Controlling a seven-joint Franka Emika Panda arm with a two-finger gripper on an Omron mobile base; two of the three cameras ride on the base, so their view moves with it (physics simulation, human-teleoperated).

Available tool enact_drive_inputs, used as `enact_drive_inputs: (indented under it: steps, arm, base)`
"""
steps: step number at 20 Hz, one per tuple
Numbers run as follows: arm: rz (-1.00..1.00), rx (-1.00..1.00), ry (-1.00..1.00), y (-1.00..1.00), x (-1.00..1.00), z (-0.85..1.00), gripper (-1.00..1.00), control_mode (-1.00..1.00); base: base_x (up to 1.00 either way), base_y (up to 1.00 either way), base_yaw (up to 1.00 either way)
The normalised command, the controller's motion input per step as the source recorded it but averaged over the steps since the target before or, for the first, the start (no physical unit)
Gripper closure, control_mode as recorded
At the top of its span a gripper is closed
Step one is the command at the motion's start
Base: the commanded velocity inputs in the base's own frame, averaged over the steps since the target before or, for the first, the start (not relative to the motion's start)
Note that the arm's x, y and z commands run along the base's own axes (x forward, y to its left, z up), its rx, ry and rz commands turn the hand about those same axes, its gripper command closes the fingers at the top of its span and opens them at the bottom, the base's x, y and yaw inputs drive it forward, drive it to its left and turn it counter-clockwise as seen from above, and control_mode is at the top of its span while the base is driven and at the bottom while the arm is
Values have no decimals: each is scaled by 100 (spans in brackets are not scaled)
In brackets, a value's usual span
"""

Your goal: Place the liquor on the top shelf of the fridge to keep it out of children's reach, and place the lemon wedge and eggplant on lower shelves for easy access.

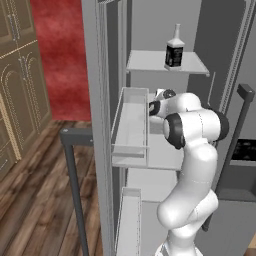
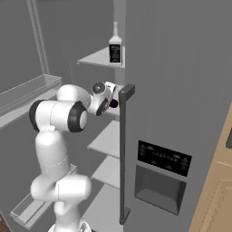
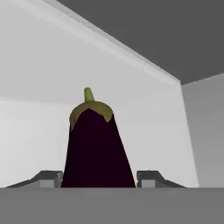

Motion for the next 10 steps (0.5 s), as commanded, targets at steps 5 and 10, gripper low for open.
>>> enact_drive_inputs:
  steps: [5, 10]
  arm:
    - [0, 5, 0, -48, 54, -3, -100, -100]
    - [1, 2, -9, -32, 3, 0, -100, -100]
  base:
    - [0, 0, 0]
    - [0, 0, 0]
